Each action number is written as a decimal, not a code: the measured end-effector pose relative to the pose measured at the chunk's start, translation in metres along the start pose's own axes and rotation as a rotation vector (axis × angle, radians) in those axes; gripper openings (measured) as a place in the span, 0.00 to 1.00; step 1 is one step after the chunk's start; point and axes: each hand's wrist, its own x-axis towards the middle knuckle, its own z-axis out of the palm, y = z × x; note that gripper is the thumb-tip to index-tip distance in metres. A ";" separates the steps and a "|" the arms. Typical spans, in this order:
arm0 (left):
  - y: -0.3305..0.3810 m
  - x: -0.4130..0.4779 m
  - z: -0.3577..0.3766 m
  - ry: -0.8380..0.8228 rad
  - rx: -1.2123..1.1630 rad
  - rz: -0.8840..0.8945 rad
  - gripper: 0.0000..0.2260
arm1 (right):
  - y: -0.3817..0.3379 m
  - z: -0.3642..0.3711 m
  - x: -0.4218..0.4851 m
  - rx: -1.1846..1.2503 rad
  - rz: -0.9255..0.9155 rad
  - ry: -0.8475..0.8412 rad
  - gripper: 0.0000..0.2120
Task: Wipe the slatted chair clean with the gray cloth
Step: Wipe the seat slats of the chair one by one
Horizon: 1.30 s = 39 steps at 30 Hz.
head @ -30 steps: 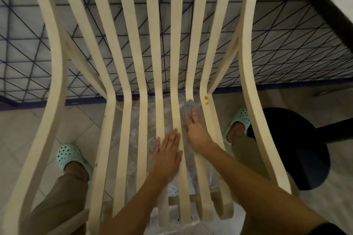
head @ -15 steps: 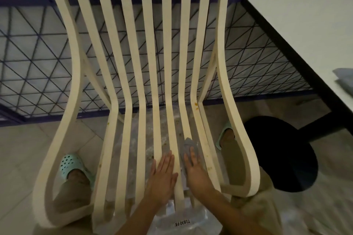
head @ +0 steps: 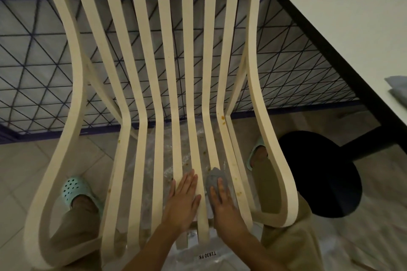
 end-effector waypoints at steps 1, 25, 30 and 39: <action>-0.001 0.004 -0.001 -0.004 0.002 -0.012 0.27 | 0.000 -0.003 0.005 0.011 -0.003 0.004 0.40; -0.021 0.064 0.001 0.096 -0.064 -0.023 0.25 | -0.003 -0.078 0.202 -0.031 0.093 0.077 0.36; -0.020 0.062 0.000 0.116 -0.073 -0.016 0.25 | -0.001 -0.087 0.241 -0.104 0.074 0.090 0.34; -0.020 0.066 -0.001 0.110 -0.038 -0.014 0.25 | -0.003 -0.096 0.255 -0.054 0.051 0.181 0.35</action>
